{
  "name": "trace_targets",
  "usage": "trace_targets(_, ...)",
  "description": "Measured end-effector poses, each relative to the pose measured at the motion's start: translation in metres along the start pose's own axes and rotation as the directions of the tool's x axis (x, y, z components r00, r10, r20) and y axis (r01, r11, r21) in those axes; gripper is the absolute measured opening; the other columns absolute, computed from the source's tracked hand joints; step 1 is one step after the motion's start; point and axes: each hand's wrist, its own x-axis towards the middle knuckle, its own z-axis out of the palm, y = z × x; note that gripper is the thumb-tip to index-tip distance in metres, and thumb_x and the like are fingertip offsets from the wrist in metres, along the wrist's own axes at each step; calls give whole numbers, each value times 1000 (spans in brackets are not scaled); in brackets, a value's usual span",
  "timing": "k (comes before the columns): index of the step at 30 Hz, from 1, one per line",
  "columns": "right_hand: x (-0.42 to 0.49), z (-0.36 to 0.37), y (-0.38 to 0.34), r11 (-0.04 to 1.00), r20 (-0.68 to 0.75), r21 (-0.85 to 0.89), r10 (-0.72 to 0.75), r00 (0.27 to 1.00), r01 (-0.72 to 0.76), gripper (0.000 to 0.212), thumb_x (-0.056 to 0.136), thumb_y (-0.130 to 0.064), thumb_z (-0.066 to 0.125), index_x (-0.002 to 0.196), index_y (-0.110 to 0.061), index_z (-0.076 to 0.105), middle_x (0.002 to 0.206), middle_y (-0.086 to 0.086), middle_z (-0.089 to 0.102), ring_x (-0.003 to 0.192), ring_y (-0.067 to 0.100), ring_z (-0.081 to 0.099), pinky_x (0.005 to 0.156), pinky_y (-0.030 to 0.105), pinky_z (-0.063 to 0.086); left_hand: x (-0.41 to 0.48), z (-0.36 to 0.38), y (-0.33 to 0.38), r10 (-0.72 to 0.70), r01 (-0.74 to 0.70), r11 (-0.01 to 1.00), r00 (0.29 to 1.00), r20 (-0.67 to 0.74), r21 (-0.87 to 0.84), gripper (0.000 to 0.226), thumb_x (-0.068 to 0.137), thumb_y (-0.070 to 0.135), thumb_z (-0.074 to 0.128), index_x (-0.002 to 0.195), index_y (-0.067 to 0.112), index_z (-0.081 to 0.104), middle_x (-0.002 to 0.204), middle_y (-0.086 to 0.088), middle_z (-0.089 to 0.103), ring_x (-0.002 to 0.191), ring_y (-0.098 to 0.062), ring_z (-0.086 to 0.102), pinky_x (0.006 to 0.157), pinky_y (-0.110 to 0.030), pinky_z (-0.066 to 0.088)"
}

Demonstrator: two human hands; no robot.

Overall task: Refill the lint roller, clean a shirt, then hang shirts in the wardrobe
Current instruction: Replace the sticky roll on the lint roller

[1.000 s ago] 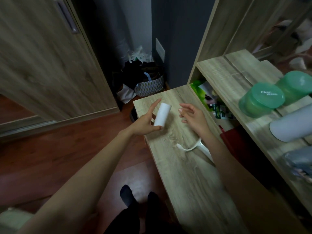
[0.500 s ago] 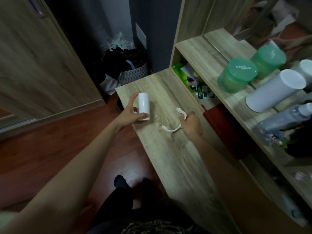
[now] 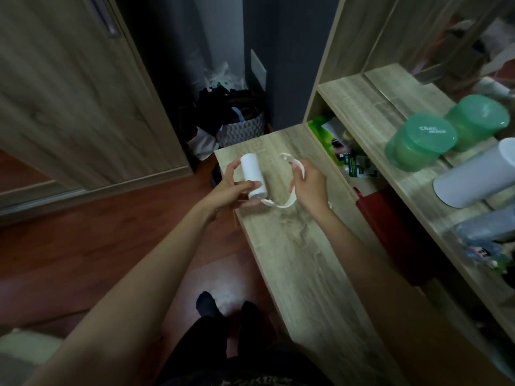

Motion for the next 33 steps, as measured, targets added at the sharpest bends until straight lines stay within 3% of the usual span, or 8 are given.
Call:
trace_targets(3, 5, 7, -17, 992, 27, 5, -124, 992, 124, 27, 98, -28, 40, 110, -20, 63, 60, -1, 61, 63, 19, 63, 69, 36, 51, -4, 5, 8, -1, 2, 999, 1000, 19, -39, 79, 88, 8, 67, 146, 37, 21, 120, -15, 61, 84, -28, 72, 60, -31, 57)
trace_targets(5, 8, 10, -22, 986, 29, -34, -163, 986, 164, 29, 98, -32, 38, 114, -24, 62, 61, -1, 62, 65, 21, 64, 71, 39, 53, -8, 8, 12, 1, 1, 999, 999, 35, -44, 78, 89, 9, 66, 147, 35, 21, 115, -12, 64, 81, -26, 73, 58, -29, 56)
trace_targets(10, 14, 11, -30, 976, 6, -75, -204, 979, 204, 31, 99, -34, 37, 117, -26, 61, 61, 0, 64, 64, 21, 64, 71, 38, 52, -15, 7, 19, 12, -9, 999, 996, 86, -42, 78, 90, 7, 65, 148, 35, 19, 116, -15, 65, 91, -32, 71, 74, -39, 60)
trace_targets(17, 16, 10, -36, 971, 24, -118, -205, 979, 206, 33, 99, -34, 37, 120, -24, 60, 77, 7, 70, 75, 25, 66, 75, 39, 52, -21, 2, 22, 31, -28, 999, 995, 95, -34, 81, 90, 6, 65, 148, 37, 18, 110, -16, 68, 98, -35, 70, 82, -43, 59)
trace_targets(20, 15, 11, -41, 965, 44, -137, -221, 974, 225, 32, 100, -34, 37, 119, -24, 60, 69, 2, 66, 64, 21, 65, 72, 39, 53, -24, 3, 24, 30, -29, 1000, 993, 111, -12, 81, 89, 8, 67, 147, 40, 20, 113, -19, 68, 100, -35, 69, 81, -42, 59)
trace_targets(25, 14, 14, -41, 969, 38, -133, -205, 978, 209, 33, 99, -37, 36, 118, -26, 60, 78, 7, 70, 72, 27, 67, 72, 39, 54, -24, 3, 24, 39, -37, 999, 994, 105, -13, 80, 89, 8, 66, 146, 40, 21, 112, -19, 68, 99, -35, 70, 84, -47, 57)
trace_targets(30, 14, 9, -44, 964, 47, -144, -218, 975, 222, 32, 100, -31, 37, 119, -21, 61, 70, -2, 63, 58, 17, 64, 71, 34, 53, -25, 1, 26, 41, -40, 999, 992, 116, -14, 78, 90, 7, 66, 146, 40, 23, 106, -15, 70, 98, -35, 70, 83, -45, 58)
trace_targets(33, 15, 9, -43, 962, 42, -149, -225, 974, 228, 33, 100, -32, 37, 119, -21, 61, 74, 1, 67, 61, 19, 65, 71, 37, 54, -25, 2, 27, 41, -40, 999, 993, 114, -14, 78, 90, 6, 65, 146, 39, 23, 107, -17, 69, 96, -34, 70, 80, -43, 59)
